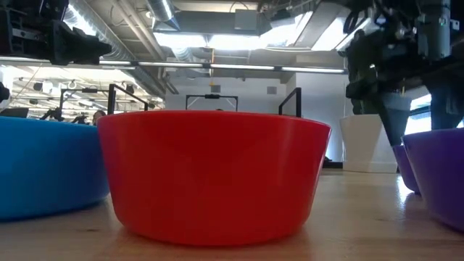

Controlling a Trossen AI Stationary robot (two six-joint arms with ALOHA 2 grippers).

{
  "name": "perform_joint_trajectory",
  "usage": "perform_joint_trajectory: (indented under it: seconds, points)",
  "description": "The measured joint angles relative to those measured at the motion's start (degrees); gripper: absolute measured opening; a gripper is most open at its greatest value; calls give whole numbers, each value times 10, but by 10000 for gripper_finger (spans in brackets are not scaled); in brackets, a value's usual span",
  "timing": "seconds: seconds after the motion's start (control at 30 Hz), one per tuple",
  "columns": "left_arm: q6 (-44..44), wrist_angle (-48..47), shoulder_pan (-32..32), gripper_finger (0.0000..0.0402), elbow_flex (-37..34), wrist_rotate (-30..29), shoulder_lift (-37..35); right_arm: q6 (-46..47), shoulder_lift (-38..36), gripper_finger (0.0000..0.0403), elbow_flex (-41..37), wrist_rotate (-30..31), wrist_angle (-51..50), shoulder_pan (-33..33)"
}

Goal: Pick & Place Mini bowls
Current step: Stack the violet bowl on top of the violet bowls on the shelf

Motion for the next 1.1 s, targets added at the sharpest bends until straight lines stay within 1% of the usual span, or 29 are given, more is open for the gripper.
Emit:
perform_joint_trajectory:
  seconds: [0.3, 0.43, 0.53, 0.6, 0.73, 0.9, 0.93, 1.1]
  points:
    - [0, 0, 0, 3, 0, 1, 0, 8, 48, 253, 0, -5, -5, 0]
    - [0, 0, 0, 3, 0, 1, 0, 8, 59, 237, 0, -10, -6, 0]
    - [0, 0, 0, 3, 0, 1, 0, 8, 60, 207, 0, -10, -6, 0]
    - [0, 0, 0, 3, 0, 1, 0, 9, 60, 178, -1, -10, -6, 0]
    - [0, 0, 0, 3, 0, 1, 0, 14, 60, 110, -1, -10, -6, 0]
    - [0, 0, 0, 3, 0, 1, 0, 0, 60, 19, 0, -16, -10, -2]
    - [0, 0, 0, 3, 0, 1, 0, -8, 59, 12, 0, -18, -12, -2]
    - [0, 0, 0, 3, 0, 1, 0, -36, 44, 15, 0, -13, -21, -13]
